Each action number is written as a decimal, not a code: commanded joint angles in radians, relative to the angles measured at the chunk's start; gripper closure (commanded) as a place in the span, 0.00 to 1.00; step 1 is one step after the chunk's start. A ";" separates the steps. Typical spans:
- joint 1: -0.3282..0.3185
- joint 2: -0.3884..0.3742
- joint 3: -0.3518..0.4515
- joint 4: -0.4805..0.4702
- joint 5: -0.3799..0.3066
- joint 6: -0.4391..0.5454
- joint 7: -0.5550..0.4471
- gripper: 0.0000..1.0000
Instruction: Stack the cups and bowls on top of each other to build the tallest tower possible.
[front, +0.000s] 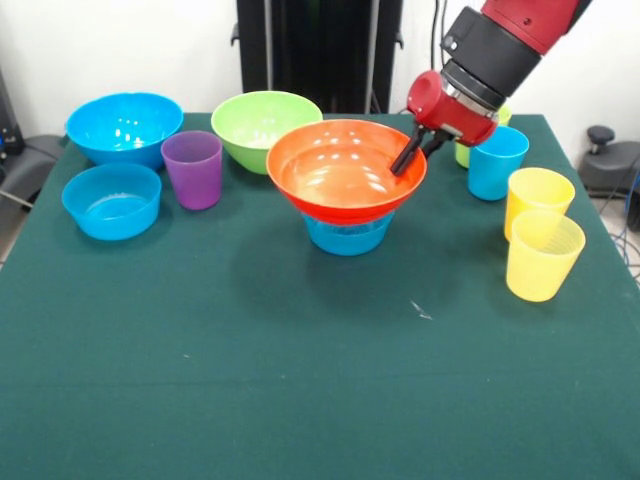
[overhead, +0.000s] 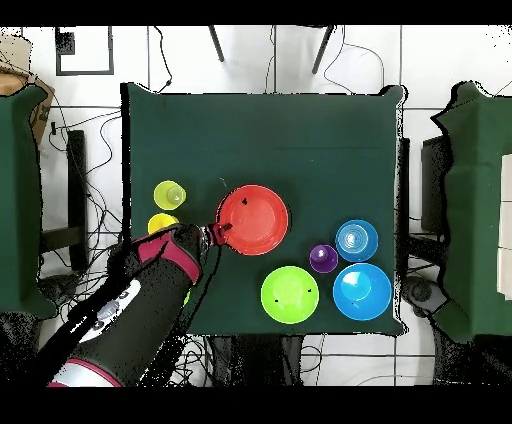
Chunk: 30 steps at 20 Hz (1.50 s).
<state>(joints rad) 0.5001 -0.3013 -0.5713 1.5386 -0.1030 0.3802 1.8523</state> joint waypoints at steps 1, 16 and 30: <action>0.000 0.052 0.051 -0.079 0.056 0.034 0.205 1.00; -0.002 0.036 0.051 -0.061 0.069 0.024 0.180 1.00; 0.000 -0.009 0.052 -0.002 0.042 0.023 0.155 1.00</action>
<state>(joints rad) 0.5001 -0.2773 -0.5763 1.5204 -0.0701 0.3802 1.8523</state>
